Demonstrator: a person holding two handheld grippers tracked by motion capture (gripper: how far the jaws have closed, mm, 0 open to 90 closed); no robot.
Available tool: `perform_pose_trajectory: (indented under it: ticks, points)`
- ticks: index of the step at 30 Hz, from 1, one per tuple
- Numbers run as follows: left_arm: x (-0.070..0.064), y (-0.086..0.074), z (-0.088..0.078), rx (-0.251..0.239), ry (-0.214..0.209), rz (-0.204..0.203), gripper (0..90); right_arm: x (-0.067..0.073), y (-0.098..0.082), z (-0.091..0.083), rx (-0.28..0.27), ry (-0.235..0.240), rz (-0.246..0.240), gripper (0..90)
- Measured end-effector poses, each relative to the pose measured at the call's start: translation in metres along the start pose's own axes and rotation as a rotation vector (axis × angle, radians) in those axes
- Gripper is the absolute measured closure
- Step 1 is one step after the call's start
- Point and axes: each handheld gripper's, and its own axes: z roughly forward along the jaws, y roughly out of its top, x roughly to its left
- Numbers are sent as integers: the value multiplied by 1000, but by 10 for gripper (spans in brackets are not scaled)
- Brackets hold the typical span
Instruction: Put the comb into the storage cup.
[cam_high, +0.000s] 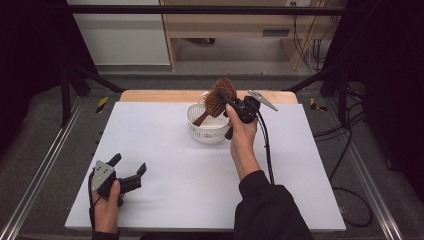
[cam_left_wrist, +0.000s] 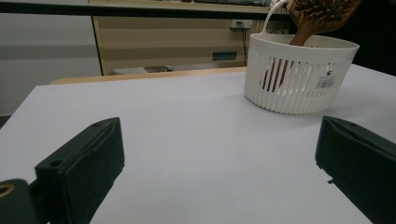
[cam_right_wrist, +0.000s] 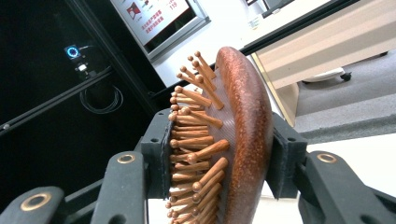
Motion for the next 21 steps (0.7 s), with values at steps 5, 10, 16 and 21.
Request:
perform_pose_trajectory:
  ticks: [5,10,16,21]
  points:
    - [0,0,0,0,-1,3,13,-1,-3,1,0,-2,8,516]
    - [0,0,0,0,0,1,13,-4,-7,2,4,-6,14,516]
    - [0,0,1,2,-1,3,13,-9,-11,1,10,-11,23,515]
    - [0,0,1,3,-3,3,13,-13,-13,0,11,-20,34,515]
